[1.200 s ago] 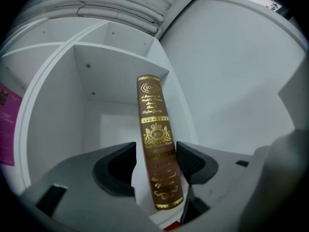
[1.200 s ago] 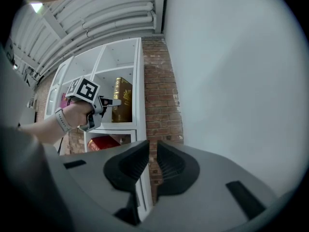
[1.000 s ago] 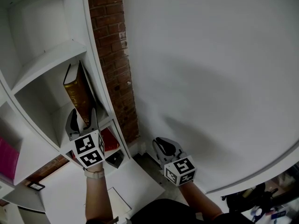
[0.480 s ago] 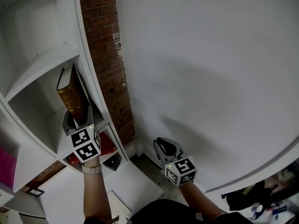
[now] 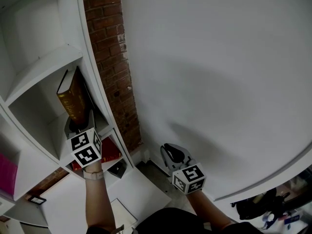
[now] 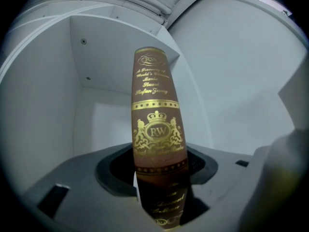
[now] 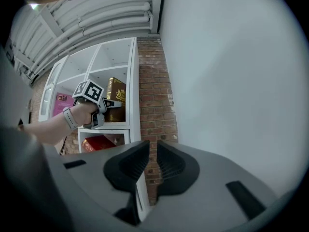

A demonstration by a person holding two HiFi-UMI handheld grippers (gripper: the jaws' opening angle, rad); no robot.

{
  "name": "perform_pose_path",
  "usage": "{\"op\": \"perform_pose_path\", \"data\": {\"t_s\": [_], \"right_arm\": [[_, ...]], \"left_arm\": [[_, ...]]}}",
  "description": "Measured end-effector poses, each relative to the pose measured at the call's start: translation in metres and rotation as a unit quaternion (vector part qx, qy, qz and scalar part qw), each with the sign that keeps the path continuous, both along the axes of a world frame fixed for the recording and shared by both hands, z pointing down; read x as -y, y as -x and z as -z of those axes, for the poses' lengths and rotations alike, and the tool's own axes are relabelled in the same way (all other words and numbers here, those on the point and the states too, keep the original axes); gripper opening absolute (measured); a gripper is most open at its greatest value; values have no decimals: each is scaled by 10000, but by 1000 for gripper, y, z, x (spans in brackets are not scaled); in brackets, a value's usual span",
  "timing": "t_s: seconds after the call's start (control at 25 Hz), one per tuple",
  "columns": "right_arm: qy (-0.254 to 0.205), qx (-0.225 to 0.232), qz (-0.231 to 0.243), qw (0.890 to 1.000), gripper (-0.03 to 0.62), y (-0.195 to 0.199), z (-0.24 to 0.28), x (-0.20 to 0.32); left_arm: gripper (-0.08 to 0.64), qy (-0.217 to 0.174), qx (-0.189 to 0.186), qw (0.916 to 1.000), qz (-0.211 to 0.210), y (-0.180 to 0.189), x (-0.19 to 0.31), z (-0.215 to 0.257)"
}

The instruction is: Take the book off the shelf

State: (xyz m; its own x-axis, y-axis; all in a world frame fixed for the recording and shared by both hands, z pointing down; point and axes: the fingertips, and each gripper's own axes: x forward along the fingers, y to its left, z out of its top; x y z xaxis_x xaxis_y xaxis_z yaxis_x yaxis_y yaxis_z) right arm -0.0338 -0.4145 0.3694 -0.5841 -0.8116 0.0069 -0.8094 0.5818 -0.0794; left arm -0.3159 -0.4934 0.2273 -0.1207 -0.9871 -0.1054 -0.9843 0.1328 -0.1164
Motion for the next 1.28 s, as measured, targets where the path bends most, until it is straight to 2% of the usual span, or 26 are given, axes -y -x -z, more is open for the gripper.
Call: {"op": "perform_pose_path", "data": {"t_s": [0.32,0.72,0.96,1.28], "right_arm": [[8,-3,168,9999,58,3,-2,-15],[-4,10,546,9985,58,6,-5,-50],[-1,-6,781,9969,58,4,-7,-75],[11,-14,1098,9940,58,1,-11,-106]], "left_arm": [[236,26,109,9999,-32,-4,-22,1],[230,-112,190,9998,12,-11,-79,4],[225,-295,214,9992,166,-15,-119,9],[225,-336,299,9982,396,-24,-170,7]]}}
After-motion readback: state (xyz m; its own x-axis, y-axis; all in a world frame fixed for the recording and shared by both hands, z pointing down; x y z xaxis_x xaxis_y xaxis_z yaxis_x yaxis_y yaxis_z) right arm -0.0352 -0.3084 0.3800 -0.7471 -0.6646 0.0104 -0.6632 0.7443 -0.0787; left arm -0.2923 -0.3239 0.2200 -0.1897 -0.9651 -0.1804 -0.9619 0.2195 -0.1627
